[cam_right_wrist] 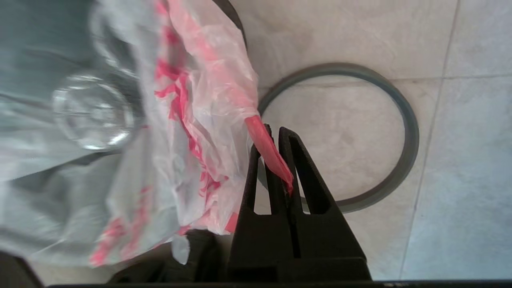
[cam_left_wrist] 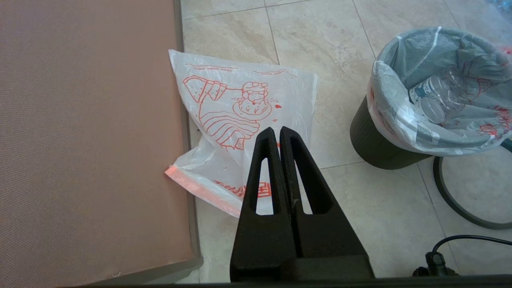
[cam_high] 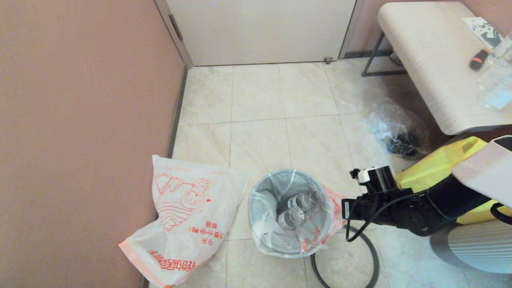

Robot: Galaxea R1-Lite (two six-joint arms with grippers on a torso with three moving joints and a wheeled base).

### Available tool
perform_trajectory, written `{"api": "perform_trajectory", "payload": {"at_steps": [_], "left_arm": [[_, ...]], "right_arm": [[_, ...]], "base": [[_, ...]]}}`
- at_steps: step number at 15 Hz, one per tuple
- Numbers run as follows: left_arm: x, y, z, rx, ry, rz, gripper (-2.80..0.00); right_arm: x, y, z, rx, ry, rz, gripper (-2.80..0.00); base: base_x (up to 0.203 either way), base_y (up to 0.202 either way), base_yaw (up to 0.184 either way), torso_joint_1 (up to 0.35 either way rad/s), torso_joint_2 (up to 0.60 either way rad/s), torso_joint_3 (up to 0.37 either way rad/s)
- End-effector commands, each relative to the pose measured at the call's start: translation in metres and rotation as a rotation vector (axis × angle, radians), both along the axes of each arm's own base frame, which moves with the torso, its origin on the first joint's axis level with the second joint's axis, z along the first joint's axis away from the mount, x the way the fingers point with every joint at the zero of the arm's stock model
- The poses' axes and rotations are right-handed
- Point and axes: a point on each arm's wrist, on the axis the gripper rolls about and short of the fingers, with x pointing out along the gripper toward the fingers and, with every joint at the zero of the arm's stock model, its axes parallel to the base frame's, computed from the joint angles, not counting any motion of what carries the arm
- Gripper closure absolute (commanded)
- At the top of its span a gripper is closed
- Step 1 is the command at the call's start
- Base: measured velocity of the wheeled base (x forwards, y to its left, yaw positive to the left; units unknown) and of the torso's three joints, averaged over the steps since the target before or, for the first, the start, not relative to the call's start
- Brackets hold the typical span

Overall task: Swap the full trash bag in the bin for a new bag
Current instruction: Place the trash bag on the floor

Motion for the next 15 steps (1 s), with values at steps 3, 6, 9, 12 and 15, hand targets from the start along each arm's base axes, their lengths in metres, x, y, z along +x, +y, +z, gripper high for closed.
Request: {"api": "perform_trajectory", "payload": {"at_steps": [3,6,9,12,15], "left_arm": [[0.001,0.0,-0.004,0.0,0.015,0.0,0.0],[0.001,0.0,-0.004,0.0,0.015,0.001,0.0],[0.001,0.0,-0.004,0.0,0.015,0.0,0.0],[0.001,0.0,-0.004,0.0,0.013,0.001,0.0],[0.001,0.0,-0.004,0.0,0.013,0.001,0.0]], "right_arm": [[-0.013,0.014,0.028,0.029,-0.068,0.046,0.0],[-0.019,0.035,0.031,0.035,-0.08,0.104,0.0],[-0.022,0.047,0.031,0.045,-0.088,0.139,0.0],[-0.022,0.055,0.029,0.054,-0.08,0.167,0.0],[-0.021,0.069,0.028,0.075,-0.089,0.192,0.0]], "base": [[0.0,0.0,0.0,0.0,0.0,0.0],[0.0,0.0,0.0,0.0,0.0,0.0],[0.0,0.0,0.0,0.0,0.0,0.0],[0.0,0.0,0.0,0.0,0.0,0.0],[0.0,0.0,0.0,0.0,0.0,0.0]]}}
